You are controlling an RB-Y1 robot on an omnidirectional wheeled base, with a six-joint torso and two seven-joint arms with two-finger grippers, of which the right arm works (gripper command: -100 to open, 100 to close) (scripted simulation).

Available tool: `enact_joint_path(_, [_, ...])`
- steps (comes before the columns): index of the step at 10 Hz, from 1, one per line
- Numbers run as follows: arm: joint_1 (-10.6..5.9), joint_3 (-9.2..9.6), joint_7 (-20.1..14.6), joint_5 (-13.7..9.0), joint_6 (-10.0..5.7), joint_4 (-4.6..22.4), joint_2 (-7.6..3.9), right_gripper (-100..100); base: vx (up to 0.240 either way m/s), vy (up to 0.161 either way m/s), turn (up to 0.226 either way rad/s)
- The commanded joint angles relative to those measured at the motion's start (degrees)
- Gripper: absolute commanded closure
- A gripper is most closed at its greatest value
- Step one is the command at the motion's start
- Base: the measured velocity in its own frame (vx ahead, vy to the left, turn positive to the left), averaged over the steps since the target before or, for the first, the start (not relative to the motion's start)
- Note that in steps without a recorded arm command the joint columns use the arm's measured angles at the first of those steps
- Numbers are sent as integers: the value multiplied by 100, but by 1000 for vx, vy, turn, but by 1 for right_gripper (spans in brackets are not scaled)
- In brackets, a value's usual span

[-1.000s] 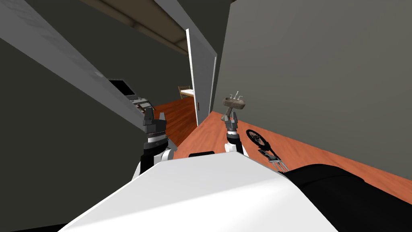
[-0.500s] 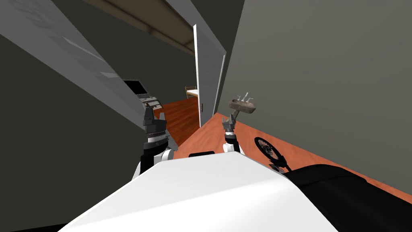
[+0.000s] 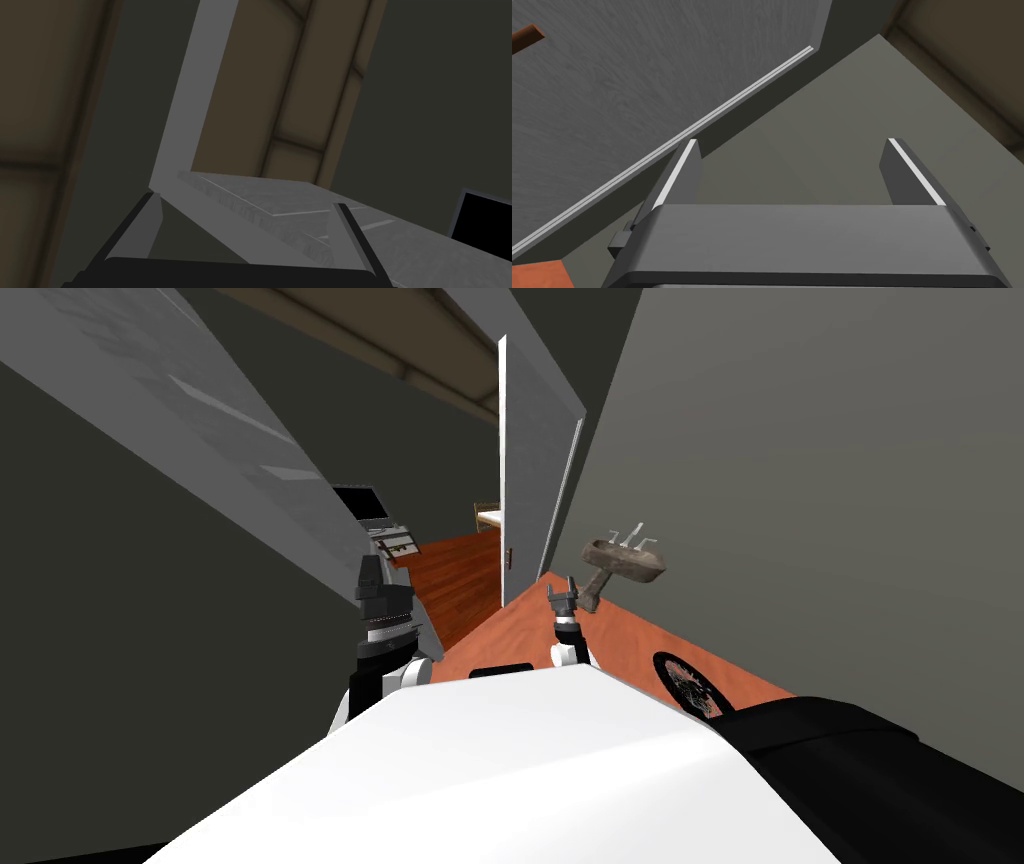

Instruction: Push the door open

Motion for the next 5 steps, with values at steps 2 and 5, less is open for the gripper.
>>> enact_joint_path(2, [-95,74,-305,-204,-83,327,-22,-100,118,-106,213])
enact_joint_path(5, [-191,126,-552,-374,-156,621,-41,-100,77,-65,177])
